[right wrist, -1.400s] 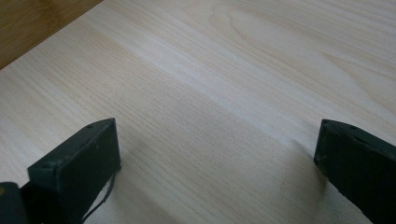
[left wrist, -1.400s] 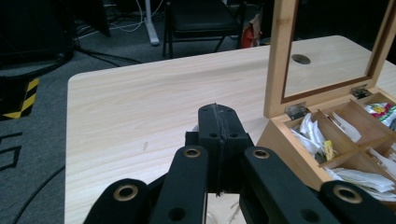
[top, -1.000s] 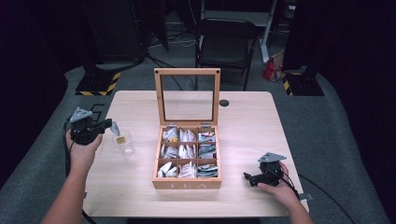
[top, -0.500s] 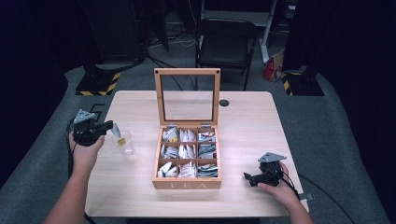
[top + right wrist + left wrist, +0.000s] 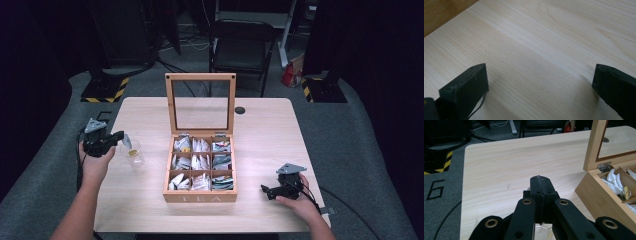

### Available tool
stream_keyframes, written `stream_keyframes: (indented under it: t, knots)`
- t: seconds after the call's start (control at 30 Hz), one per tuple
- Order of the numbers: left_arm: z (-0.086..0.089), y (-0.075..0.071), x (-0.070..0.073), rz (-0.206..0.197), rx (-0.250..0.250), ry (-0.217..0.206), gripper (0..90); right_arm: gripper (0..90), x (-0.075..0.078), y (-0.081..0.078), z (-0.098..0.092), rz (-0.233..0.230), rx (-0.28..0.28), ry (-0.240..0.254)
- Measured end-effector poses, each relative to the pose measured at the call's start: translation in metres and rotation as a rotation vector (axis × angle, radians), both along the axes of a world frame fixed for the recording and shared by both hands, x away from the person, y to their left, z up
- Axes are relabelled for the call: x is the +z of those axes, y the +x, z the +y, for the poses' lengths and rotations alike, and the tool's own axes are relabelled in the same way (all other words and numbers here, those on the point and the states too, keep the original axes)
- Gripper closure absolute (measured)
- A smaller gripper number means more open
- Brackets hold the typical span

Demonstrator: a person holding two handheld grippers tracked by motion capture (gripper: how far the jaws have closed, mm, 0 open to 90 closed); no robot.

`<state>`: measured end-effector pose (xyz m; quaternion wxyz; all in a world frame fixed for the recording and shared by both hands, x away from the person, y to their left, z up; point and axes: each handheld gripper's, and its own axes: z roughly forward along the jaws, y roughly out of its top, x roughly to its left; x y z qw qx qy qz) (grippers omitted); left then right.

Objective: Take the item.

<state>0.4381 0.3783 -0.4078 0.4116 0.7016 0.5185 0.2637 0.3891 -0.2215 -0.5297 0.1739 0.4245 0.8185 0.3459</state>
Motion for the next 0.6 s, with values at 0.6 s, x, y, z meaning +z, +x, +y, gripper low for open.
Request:
stream_keyframes:
  t: [0.6]
  knots:
    - [-0.001,0.001,-0.014,0.013,0.009,0.0,90.0,0.0,0.0,0.0,0.0,0.0,0.0,0.0]
